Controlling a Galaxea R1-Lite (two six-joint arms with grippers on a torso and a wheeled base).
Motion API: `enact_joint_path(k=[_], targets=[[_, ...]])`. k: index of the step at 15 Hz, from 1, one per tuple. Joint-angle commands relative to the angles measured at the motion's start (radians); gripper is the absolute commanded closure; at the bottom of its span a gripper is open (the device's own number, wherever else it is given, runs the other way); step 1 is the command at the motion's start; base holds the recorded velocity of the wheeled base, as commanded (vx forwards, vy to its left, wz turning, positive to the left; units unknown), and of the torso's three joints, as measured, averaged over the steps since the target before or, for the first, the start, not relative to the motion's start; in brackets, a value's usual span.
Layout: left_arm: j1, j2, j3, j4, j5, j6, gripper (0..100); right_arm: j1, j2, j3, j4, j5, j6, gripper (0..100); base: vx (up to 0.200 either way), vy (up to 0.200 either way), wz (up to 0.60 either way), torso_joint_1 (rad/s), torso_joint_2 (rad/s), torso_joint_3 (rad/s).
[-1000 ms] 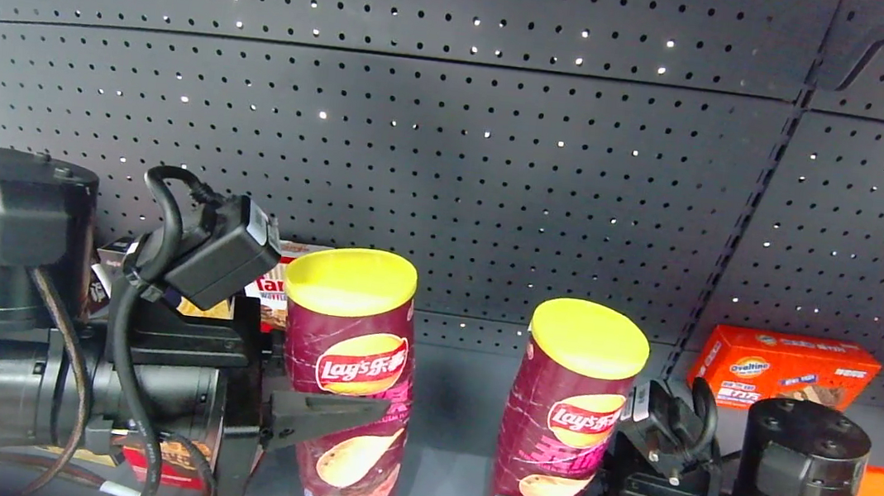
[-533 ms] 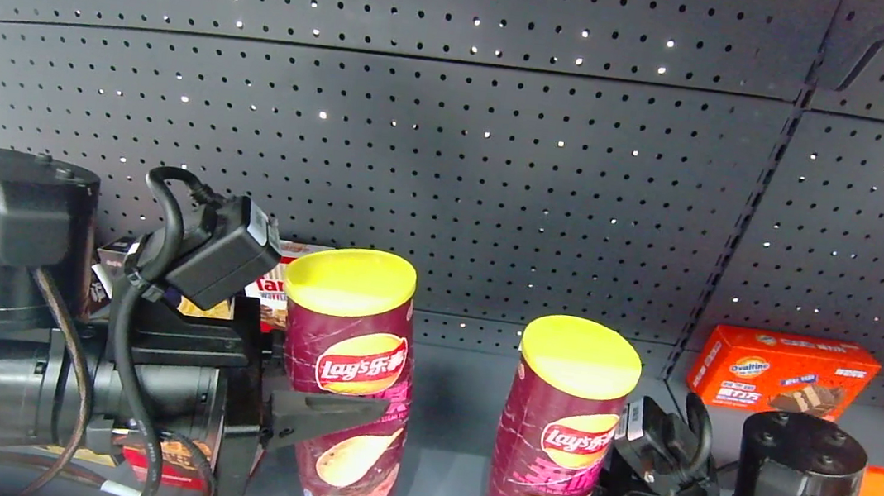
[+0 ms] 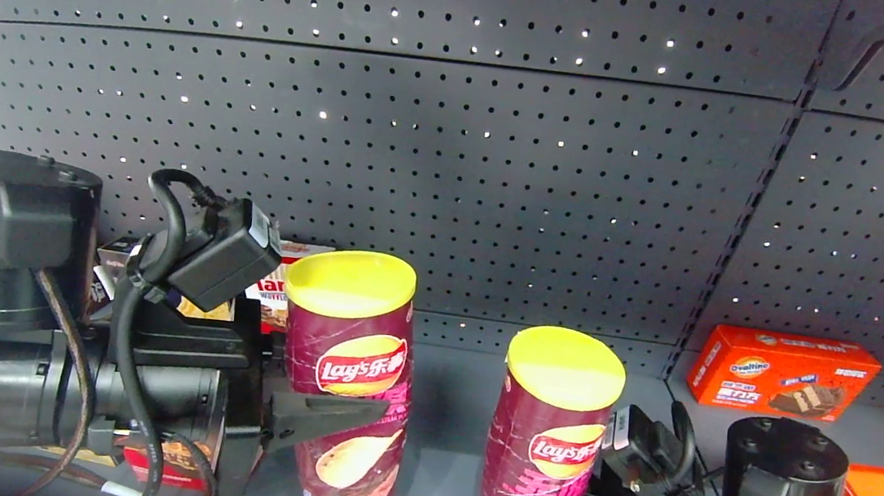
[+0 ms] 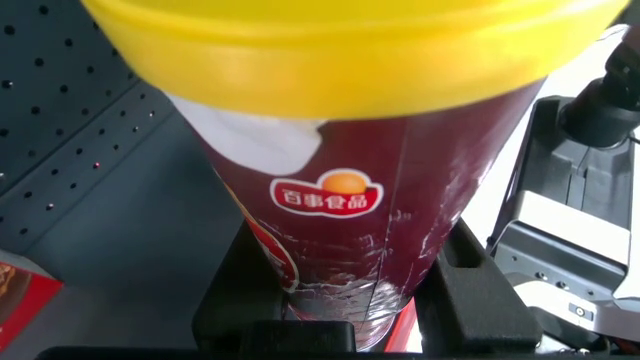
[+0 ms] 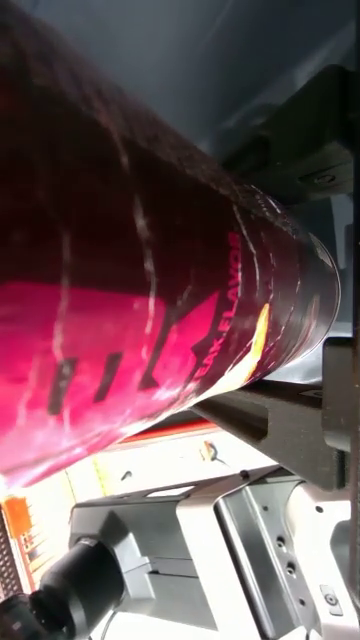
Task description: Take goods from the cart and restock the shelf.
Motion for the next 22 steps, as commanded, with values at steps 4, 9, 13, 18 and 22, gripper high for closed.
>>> enact_joint_path(k=[4, 9, 13, 18, 22], targets=[[0.001, 0.004, -0.004, 0.0, 0.0, 0.0, 100, -0.004, 0.048, -0.033, -0.008, -0.001, -0.001, 100, 0.0, 0.0, 0.0, 0.0, 0.0, 0.0], [0.001, 0.002, 0.001, 0.0, 0.0, 0.0, 100, -0.009, 0.053, -0.032, -0.008, -0.002, -0.003, 0, 0.0, 0.0, 0.0, 0.0, 0.0, 0.0], [-0.001, 0.002, 0.004, 0.0, 0.0, 0.001, 100, 0.002, 0.033, -0.017, -0.008, -0.099, -0.004, 0, 0.0, 0.0, 0.0, 0.0, 0.0, 0.0], [-0.001, -0.001, 0.006, 0.0, 0.0, 0.0, 100, 0.001, -0.088, 0.082, -0.008, -0.102, -0.004, 0, 0.0, 0.0, 0.0, 0.0, 0.0, 0.0], [-0.001, 0.001, 0.006, 0.0, 0.0, 0.001, 100, -0.027, -0.219, 0.192, -0.008, -0.097, -0.004, 0, 0.0, 0.0, 0.0, 0.0, 0.0, 0.0]])
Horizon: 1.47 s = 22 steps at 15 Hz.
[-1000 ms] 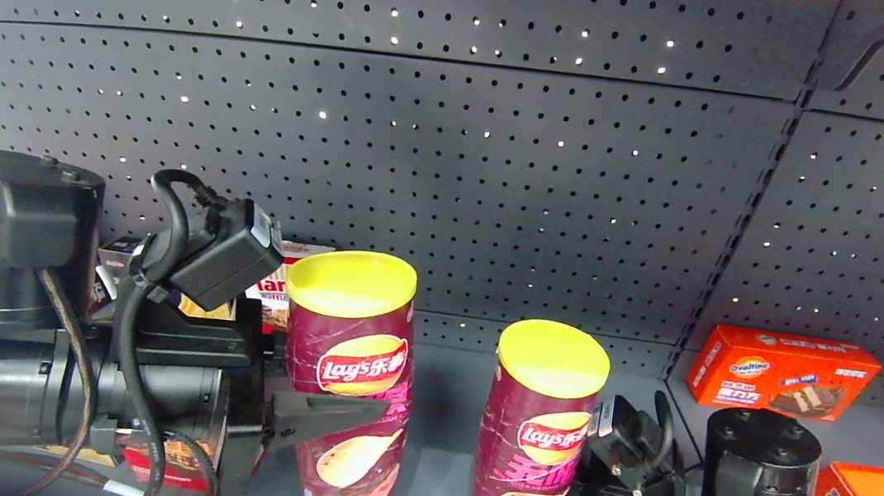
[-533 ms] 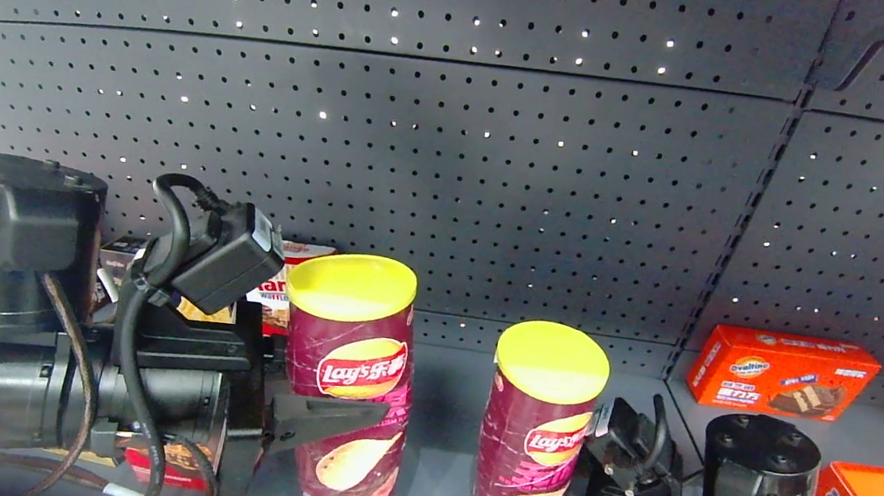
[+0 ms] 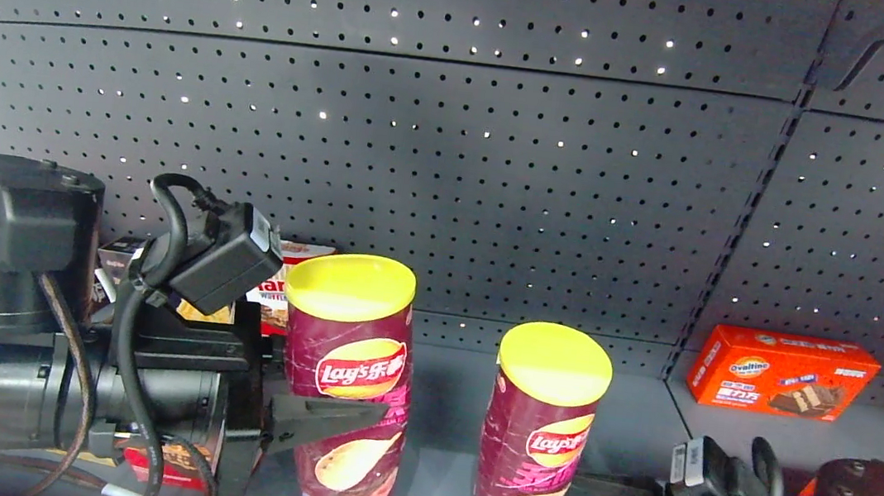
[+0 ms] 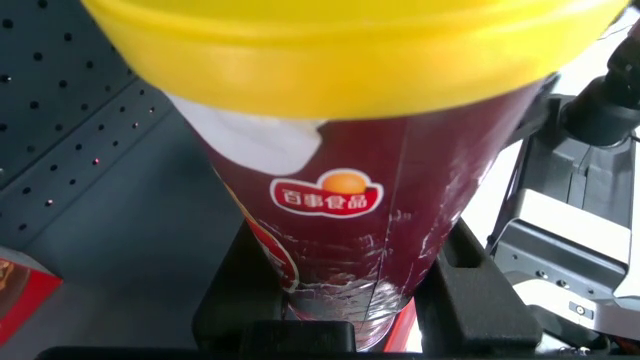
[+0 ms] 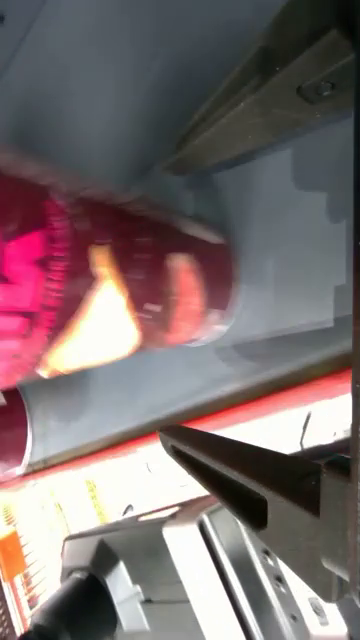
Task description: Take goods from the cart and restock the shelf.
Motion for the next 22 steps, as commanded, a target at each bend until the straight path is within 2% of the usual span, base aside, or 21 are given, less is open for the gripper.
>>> enact_joint_path(k=[1, 9, 22], targets=[[0.0, 0.001, 0.0, -0.001, 0.002, 0.0, 100, -0.008, -0.062, 0.027, -0.001, 0.004, 0.0, 0, 0.0, 0.0, 0.0, 0.0, 0.0, 0.0], [0.0, 0.001, 0.001, -0.001, 0.002, 0.0, 100, 0.004, -0.049, 0.011, 0.002, 0.047, -0.005, 0, 0.0, 0.0, 0.0, 0.0, 0.0, 0.0], [0.003, 0.002, 0.011, -0.001, 0.0, 0.0, 100, 0.073, 0.013, -0.01, -0.021, 0.045, -0.005, 0, 0.0, 0.0, 0.0, 0.0, 0.0, 0.0]])
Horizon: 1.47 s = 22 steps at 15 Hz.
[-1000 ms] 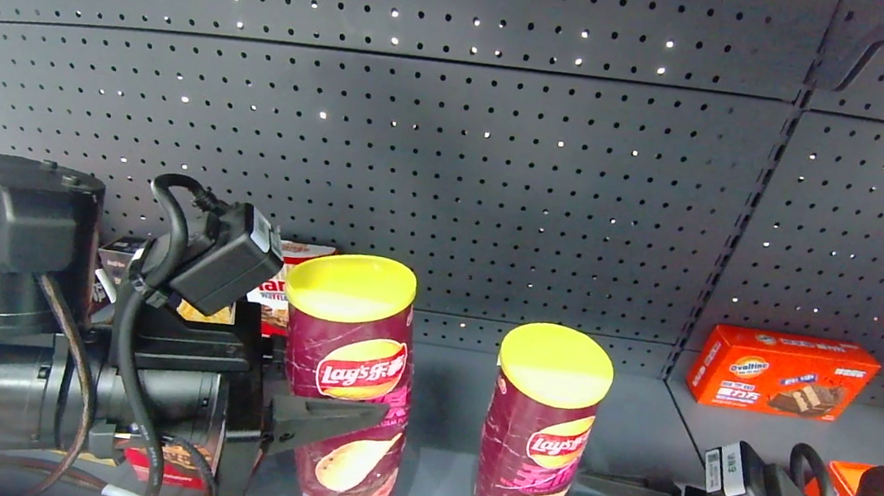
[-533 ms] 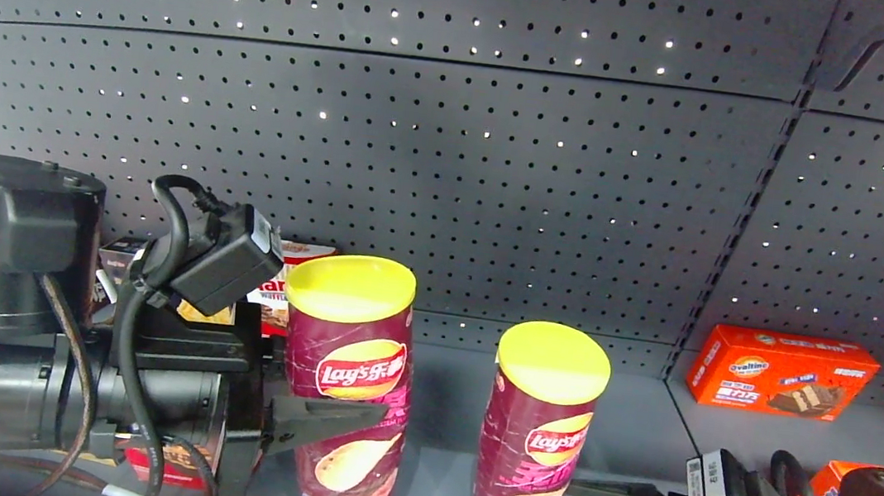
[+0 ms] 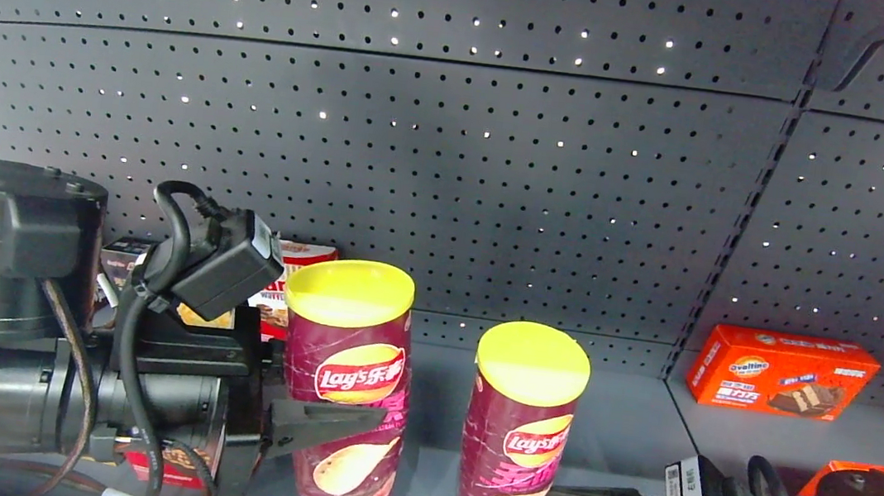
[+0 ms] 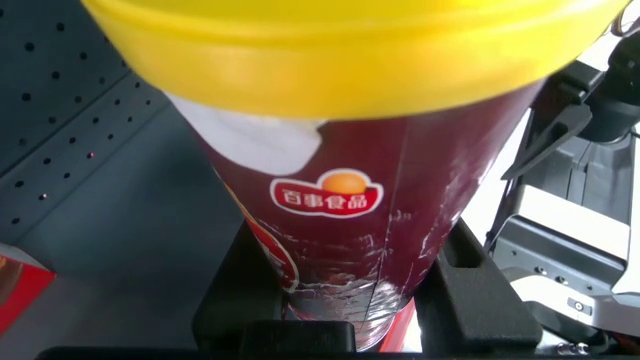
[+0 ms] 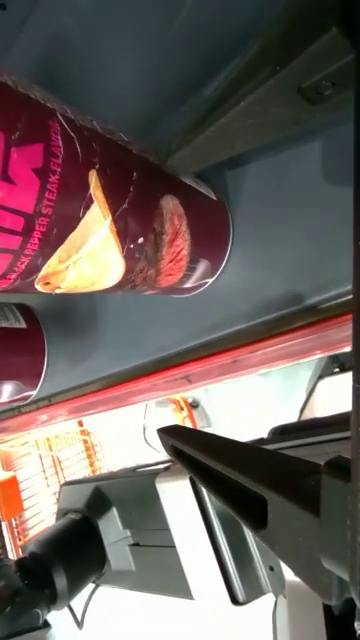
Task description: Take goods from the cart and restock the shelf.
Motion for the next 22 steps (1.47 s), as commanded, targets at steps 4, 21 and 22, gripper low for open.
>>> enact_joint_path(k=[4, 21, 22], targets=[[0.0, -0.001, 0.001, 0.0, 0.0, 0.0, 100, -0.015, 0.009, -0.005, 0.0, -0.005, 0.002, 0, 0.0, 0.0, 0.0, 0.0, 0.0, 0.0], [0.0, -0.001, 0.001, 0.0, 0.0, 0.0, 100, -0.006, 0.145, -0.166, 0.009, -0.154, 0.005, 0, 0.0, 0.0, 0.0, 0.0, 0.0, 0.0], [0.0, -0.001, 0.001, 0.0, 0.0, 0.0, 100, -0.007, 0.148, -0.178, 0.009, -0.157, 0.005, 0, 0.0, 0.0, 0.0, 0.0, 0.0, 0.0]])
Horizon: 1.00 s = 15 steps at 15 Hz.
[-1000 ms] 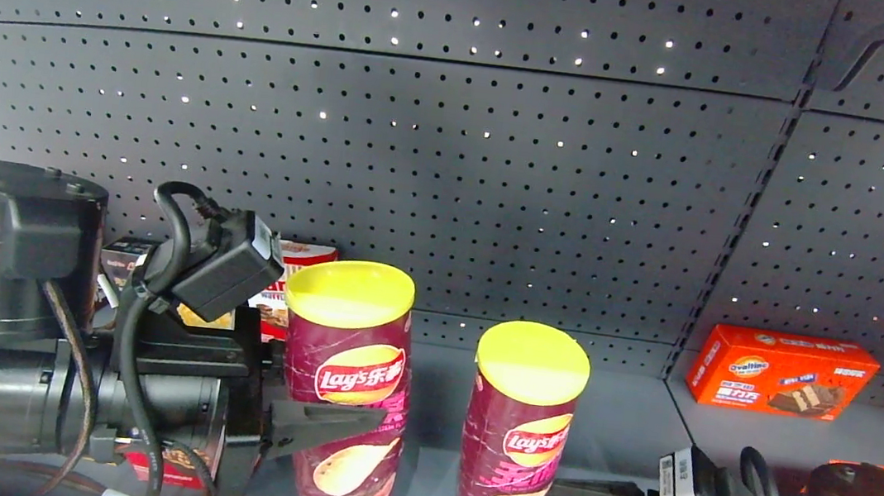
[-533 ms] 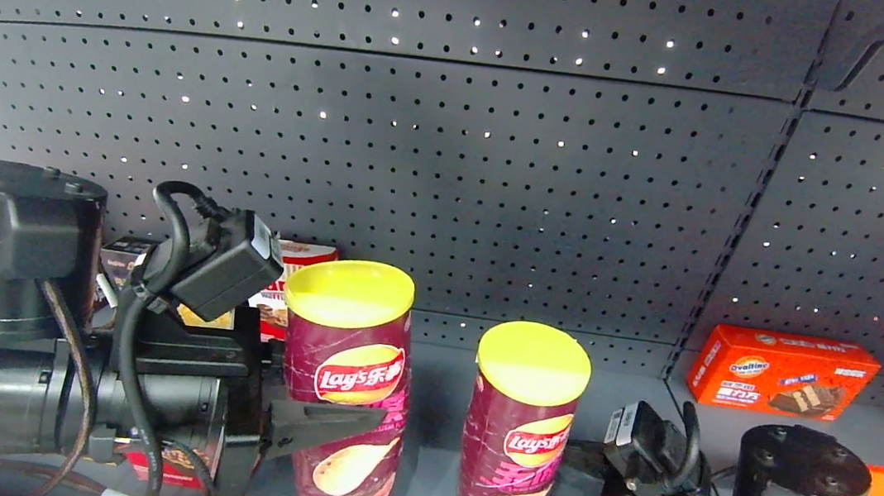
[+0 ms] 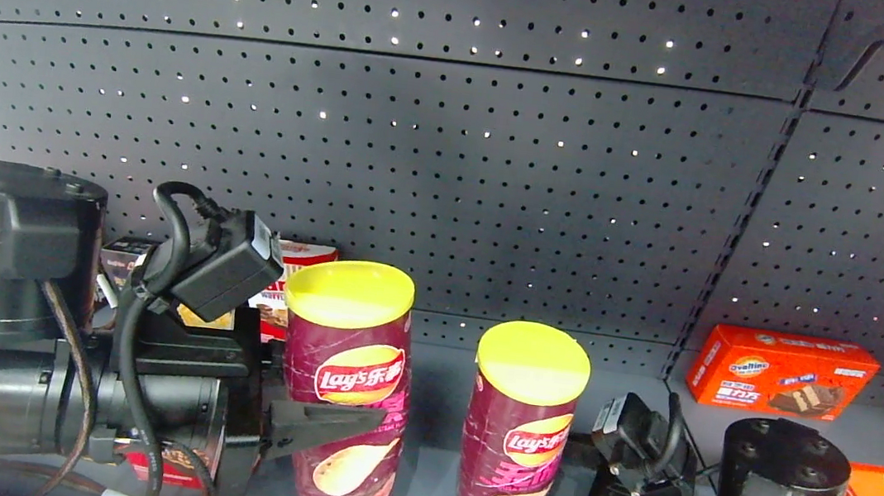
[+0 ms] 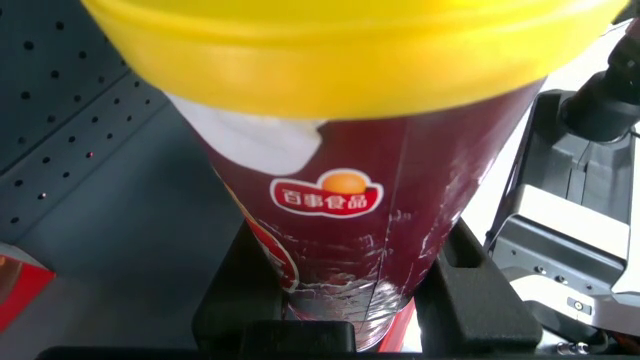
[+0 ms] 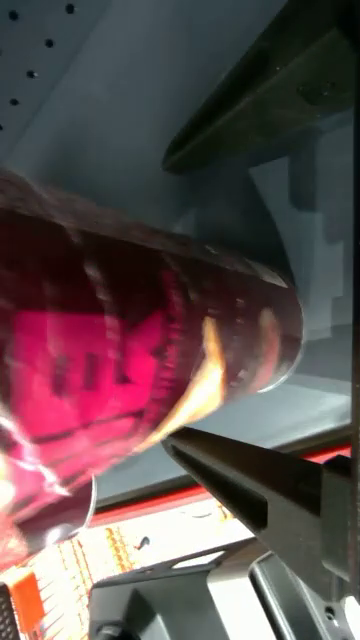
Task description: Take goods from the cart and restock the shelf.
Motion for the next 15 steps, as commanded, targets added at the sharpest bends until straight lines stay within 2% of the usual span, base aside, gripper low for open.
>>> enact_joint_path(k=[1, 4, 6, 15], targets=[[0.0, 0.0, -0.001, -0.001, 0.0, 0.0, 100, -0.003, 0.016, -0.016, 0.004, -0.002, 0.0, 0, 0.0, 0.0, 0.0, 0.0, 0.0, 0.0], [0.0, 0.0, 0.001, -0.001, 0.0, 0.0, 100, -0.003, 0.02, -0.016, 0.006, -0.006, 0.0, 0, 0.0, 0.0, 0.0, 0.0, 0.0, 0.0], [0.0, 0.0, 0.004, -0.001, 0.0, 0.001, 100, -0.006, 0.02, -0.014, 0.007, -0.046, 0.0, 0, 0.0, 0.0, 0.0, 0.0, 0.0, 0.0], [0.0, 0.0, 0.004, -0.001, -0.001, 0.001, 100, -0.037, -0.006, 0.015, 0.023, -0.054, 0.0, 0, 0.0, 0.0, 0.0, 0.0, 0.0, 0.0]])
